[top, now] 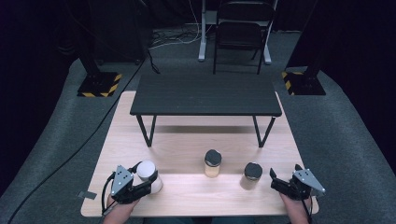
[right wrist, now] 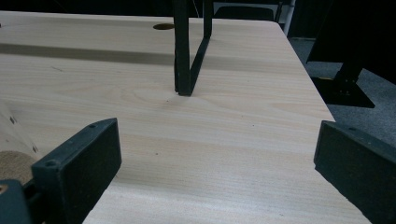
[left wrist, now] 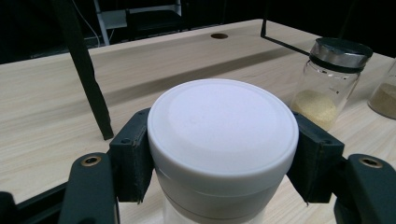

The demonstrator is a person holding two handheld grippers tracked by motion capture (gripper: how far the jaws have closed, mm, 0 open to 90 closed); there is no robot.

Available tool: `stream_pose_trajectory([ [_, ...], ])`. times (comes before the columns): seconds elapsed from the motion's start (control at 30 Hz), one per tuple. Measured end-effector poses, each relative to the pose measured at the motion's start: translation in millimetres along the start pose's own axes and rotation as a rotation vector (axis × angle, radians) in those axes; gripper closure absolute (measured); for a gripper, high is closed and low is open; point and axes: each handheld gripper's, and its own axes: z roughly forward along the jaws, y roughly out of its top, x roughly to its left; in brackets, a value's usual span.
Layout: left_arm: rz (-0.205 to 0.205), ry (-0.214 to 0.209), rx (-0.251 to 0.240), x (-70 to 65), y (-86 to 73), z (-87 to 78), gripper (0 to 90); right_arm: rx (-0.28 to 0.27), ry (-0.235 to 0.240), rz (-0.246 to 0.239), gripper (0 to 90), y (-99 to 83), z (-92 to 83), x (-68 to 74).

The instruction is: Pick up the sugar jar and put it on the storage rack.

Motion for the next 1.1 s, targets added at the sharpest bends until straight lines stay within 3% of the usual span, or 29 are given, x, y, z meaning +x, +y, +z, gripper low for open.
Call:
stream_pose_trajectory([
  [0.17,0.028,0.002,0.026,-5.7,4.6,1.6,33.4,0.000,0.001,0.000,0.1,0.0,0.0,-0.2],
  [0.43,0.025,-0.014,0.023,-12.5,16.9,3.0,33.4,0.000,0.000,-0.002,0.1,0.0,0.0,0.0],
  [0.77,0.036,-0.075,-0.003,-21.1,60.0,3.1,33.4,-0.001,0.002,-0.001,0.0,0.0,-0.1,0.0],
  [1.1,0.057,-0.076,-0.014,-24.3,92.7,6.1,33.4,-0.002,0.002,0.001,0.0,-0.1,-0.2,-0.2],
])
